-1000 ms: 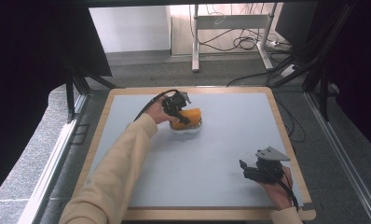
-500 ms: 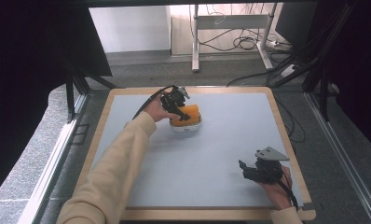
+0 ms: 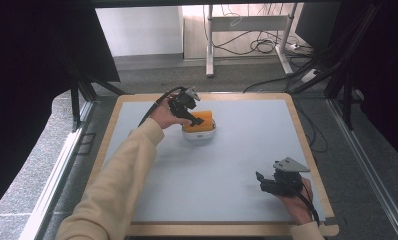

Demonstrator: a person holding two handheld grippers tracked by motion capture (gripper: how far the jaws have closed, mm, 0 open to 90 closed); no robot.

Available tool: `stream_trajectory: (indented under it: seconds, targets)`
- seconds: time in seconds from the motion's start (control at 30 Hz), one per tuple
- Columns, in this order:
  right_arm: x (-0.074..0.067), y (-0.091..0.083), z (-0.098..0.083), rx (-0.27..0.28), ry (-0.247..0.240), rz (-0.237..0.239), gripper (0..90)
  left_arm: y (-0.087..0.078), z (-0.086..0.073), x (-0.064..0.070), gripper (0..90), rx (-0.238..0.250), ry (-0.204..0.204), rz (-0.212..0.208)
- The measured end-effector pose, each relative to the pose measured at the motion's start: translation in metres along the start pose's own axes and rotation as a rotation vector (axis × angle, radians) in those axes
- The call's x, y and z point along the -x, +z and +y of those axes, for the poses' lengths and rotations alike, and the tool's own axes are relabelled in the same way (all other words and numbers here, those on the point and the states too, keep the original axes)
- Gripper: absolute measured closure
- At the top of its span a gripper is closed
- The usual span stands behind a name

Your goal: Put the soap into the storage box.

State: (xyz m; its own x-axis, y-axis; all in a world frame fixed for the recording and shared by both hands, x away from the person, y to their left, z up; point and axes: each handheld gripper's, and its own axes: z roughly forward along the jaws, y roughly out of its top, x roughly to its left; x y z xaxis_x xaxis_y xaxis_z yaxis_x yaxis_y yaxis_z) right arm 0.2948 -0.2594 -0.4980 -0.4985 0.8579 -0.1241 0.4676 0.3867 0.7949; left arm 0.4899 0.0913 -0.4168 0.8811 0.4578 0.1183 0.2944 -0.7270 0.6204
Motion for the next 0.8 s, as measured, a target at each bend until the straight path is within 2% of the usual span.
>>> stream_trajectory:
  seconds: [0.17,0.2,0.37,0.43,0.57,0.7,0.77,0.8]
  targets:
    - [0.0,0.0,0.0,0.006,-0.001,-0.001,20.5,-0.012,-0.004,0.006,25.7,0.02,-0.02,-0.002]
    - [-0.001,0.0,0.0,0.006,-0.004,-0.001,20.5,-0.017,-0.008,0.009,26.0,0.035,-0.035,-0.013]
    - [-0.001,-0.001,0.0,0.006,-0.004,-0.003,20.5,-0.026,-0.018,0.018,26.6,0.045,-0.051,-0.011]
    - [-0.001,-0.001,0.001,0.008,-0.002,-0.003,20.5,-0.035,-0.028,0.026,26.7,0.062,-0.069,-0.015]
    - [-0.001,-0.001,0.001,0.009,-0.003,-0.003,20.5,-0.044,-0.038,0.035,26.8,0.071,-0.086,-0.01]
    - [-0.002,0.0,0.002,0.012,-0.004,-0.002,20.5,-0.056,-0.055,0.045,27.0,0.098,-0.121,-0.025]
    - [-0.002,0.0,0.002,0.012,-0.005,-0.002,20.5,-0.06,-0.063,0.05,27.0,0.097,-0.127,-0.015]
    - [-0.002,0.0,0.002,0.015,-0.004,-0.003,20.5,-0.064,-0.072,0.056,26.8,0.097,-0.131,-0.004]
